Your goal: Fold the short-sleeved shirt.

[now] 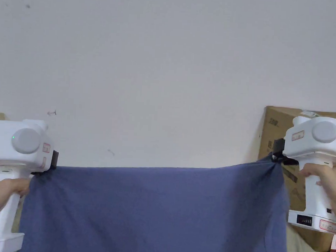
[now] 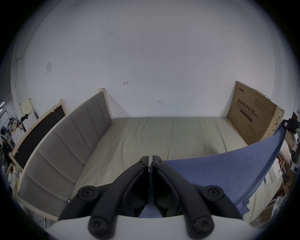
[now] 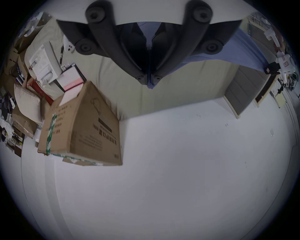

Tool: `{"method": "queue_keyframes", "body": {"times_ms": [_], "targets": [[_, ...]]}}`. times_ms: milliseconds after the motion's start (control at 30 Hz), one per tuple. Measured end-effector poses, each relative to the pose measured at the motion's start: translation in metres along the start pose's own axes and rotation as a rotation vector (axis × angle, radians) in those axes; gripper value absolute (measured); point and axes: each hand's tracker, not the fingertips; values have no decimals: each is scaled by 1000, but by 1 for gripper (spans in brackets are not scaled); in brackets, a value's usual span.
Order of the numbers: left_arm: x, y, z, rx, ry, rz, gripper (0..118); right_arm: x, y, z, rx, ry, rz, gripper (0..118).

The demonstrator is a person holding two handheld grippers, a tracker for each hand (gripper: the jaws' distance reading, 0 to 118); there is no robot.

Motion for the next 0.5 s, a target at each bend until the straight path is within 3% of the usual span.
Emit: {"method": "queue_keyframes", "body": {"times_ms": [167, 300, 367, 500], "targets": [[4, 59, -9, 62, 47, 17, 2, -29, 54, -15, 62, -32, 15, 3], [4, 108, -30, 114, 97, 54, 2, -52, 93, -29, 163, -44, -20, 3], [2, 134, -37, 166, 124, 81, 2, -64, 119, -41, 211, -65, 12, 3], [0, 184, -47, 228, 143, 82, 2, -81, 165, -59, 229, -42, -17, 3]]}}
